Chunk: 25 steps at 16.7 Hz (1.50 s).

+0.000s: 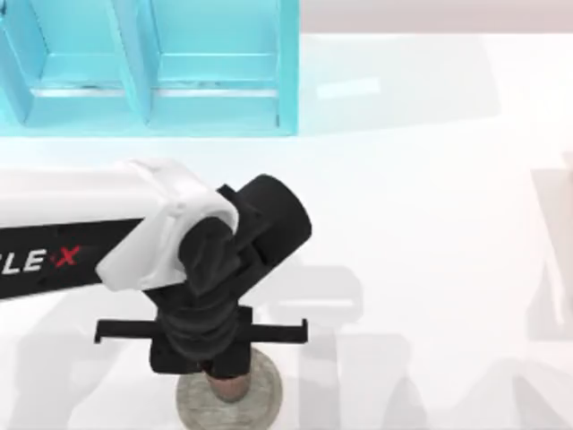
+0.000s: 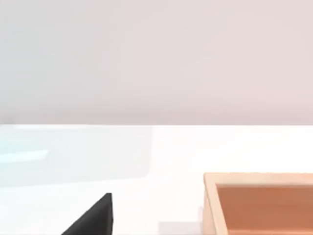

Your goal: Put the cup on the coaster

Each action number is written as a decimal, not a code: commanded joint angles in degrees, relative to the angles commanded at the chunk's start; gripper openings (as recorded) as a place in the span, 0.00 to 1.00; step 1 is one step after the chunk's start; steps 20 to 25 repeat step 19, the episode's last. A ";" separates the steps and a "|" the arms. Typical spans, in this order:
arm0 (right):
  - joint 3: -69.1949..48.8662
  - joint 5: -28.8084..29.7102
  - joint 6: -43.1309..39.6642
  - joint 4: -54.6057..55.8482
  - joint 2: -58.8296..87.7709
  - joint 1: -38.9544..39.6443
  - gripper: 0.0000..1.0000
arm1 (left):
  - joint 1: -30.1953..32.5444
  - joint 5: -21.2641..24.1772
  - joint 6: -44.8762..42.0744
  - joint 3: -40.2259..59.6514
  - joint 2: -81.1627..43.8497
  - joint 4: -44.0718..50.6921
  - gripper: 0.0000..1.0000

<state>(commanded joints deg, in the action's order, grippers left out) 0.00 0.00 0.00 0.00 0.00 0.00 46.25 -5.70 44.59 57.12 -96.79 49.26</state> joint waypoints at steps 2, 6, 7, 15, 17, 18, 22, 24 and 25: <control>0.00 0.00 0.00 0.00 0.00 0.00 1.00 | 0.00 0.00 0.00 0.00 0.00 0.00 0.15; 0.00 0.00 0.00 0.00 0.00 0.00 1.00 | 0.00 0.00 0.00 0.00 0.00 0.00 0.45; 0.00 0.00 0.00 0.00 0.00 0.00 1.00 | 0.00 0.00 0.00 0.00 0.00 0.00 0.53; 0.00 0.00 0.00 0.00 0.00 0.00 1.00 | 0.00 0.00 0.00 0.00 0.00 0.00 1.00; 0.00 0.00 0.00 0.00 0.00 0.00 1.00 | 0.00 0.00 0.00 0.00 0.00 0.00 1.00; 0.00 0.00 0.00 0.00 0.00 0.00 1.00 | 0.00 0.00 0.00 0.00 0.00 0.00 1.00; 0.00 0.00 0.00 0.00 0.00 0.00 1.00 | 0.00 0.00 0.00 0.00 0.00 0.00 1.00; 0.00 0.00 0.00 0.00 0.00 0.00 1.00 | 0.00 0.00 0.00 0.00 0.00 0.00 1.00; 0.00 0.00 0.00 0.00 0.00 0.00 1.00 | 0.00 0.00 0.00 0.00 0.00 0.00 1.00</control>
